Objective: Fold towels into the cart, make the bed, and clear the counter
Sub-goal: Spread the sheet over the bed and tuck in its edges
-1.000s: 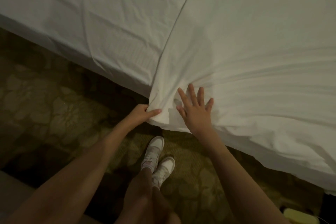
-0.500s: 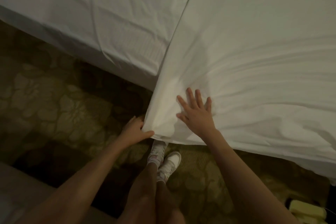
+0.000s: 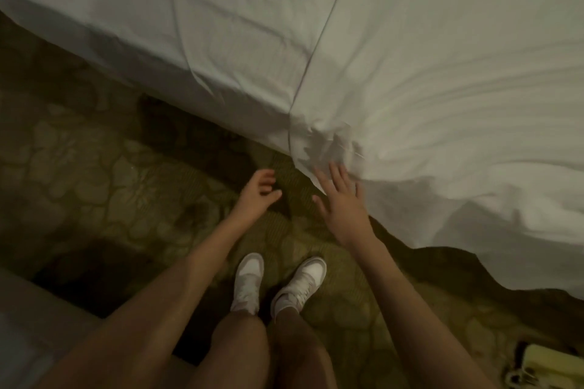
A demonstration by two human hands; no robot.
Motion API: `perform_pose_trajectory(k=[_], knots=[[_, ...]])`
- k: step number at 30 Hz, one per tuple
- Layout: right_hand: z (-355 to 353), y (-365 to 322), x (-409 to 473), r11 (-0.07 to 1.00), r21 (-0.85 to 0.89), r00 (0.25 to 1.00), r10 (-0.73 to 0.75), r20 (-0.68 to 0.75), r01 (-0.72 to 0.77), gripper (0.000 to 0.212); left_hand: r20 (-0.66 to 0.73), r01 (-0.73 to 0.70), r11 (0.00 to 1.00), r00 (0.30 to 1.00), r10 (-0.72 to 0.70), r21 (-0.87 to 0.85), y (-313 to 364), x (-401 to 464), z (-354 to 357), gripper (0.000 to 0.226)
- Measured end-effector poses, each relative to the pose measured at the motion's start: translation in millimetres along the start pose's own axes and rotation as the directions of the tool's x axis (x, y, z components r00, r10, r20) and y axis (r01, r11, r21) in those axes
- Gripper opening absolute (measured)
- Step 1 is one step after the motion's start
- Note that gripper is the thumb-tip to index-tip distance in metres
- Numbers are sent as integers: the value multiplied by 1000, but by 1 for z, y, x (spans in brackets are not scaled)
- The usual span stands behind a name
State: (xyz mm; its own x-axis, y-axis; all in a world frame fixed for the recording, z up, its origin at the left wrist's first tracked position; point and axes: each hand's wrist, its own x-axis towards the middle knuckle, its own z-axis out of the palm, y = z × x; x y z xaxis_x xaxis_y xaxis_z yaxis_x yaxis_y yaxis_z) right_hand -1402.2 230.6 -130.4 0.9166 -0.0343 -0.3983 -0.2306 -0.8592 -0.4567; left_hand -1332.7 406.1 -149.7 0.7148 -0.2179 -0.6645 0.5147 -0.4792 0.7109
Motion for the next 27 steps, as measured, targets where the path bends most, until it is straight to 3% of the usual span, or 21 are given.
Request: perform_pose_trajectory(k=[4,8,12,15,19,21,24,27], knots=[[8,7,21,994,-106,956,-62,-286,33,59,-4,-94,996,996,94,0,22,52,18,72],[24,22,38,982,-190,956,-36,-291,-21,61,34,-127,992,991,128,-23,29,84,31,60],[25,25,38,976,-218,968,-29,-249,-27,63,297,-73,997,952,78,-27,15,75,27,46],[20,17,23,991,-119,987,35,-159,-55,65,348,17,1000,937,-22,16,-7,42,13,41],[16,-25,-12,995,67,995,80,-53,-77,63,319,2,998,948,16,-57,10,-15,-12,33],[10,-48,-29,990,129,994,72,-78,-62,63,324,-27,993,944,62,-113,33,-41,-21,31],[-13,-76,-45,969,245,964,102,-245,-40,54,355,-14,984,932,78,-179,67,-73,-32,32],[-45,-98,-53,908,413,954,177,-243,-64,34,384,76,954,922,43,-289,91,-96,-40,26]])
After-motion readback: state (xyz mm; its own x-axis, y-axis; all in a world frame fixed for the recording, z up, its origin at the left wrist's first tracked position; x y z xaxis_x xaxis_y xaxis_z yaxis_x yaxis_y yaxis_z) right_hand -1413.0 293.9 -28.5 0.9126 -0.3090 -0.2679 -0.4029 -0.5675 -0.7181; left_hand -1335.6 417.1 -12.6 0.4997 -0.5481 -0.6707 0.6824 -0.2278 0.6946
